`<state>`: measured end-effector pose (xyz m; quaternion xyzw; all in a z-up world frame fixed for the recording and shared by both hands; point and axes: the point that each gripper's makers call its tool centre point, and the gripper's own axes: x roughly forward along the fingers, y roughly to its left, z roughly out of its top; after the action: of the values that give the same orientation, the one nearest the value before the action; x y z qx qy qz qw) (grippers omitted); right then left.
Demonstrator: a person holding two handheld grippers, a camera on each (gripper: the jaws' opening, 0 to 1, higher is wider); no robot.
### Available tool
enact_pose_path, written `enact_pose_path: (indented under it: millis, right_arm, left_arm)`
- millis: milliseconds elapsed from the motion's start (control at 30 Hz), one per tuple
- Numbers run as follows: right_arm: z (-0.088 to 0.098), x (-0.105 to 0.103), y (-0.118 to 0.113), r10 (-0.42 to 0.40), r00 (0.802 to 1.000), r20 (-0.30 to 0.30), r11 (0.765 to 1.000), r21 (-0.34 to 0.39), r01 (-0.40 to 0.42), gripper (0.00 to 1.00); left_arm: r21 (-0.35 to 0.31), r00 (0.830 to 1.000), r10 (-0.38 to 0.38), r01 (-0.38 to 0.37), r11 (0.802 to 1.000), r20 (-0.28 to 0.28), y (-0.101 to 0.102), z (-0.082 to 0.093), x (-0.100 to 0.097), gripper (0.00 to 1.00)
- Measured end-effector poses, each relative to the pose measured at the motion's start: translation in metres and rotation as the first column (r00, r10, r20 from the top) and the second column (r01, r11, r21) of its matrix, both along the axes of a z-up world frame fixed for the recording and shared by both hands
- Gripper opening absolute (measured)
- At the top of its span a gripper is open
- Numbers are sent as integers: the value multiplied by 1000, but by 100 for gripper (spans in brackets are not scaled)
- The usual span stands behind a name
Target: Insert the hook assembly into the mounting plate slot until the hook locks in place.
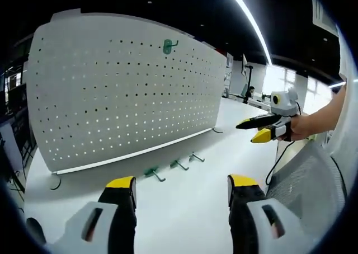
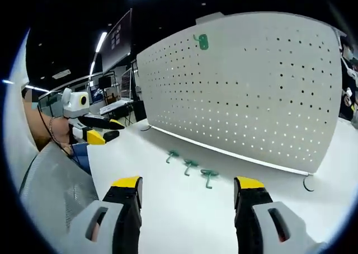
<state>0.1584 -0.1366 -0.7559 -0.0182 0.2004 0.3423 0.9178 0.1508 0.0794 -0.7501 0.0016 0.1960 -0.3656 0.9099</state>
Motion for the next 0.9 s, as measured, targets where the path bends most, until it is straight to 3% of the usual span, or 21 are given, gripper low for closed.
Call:
enact_pose_path:
  millis: [533,900]
  right_arm:
    - [1,-1,1,10,1000,-4,1000,1,-10,64]
    - [2,-4,5,31,999,-11,999,-8,-31,62]
  left_arm:
    - [32,998,-58,59,998,-25,-8,-4,11,70]
    - [149,987,-135,146,978,-83,-11,-16,29,72]
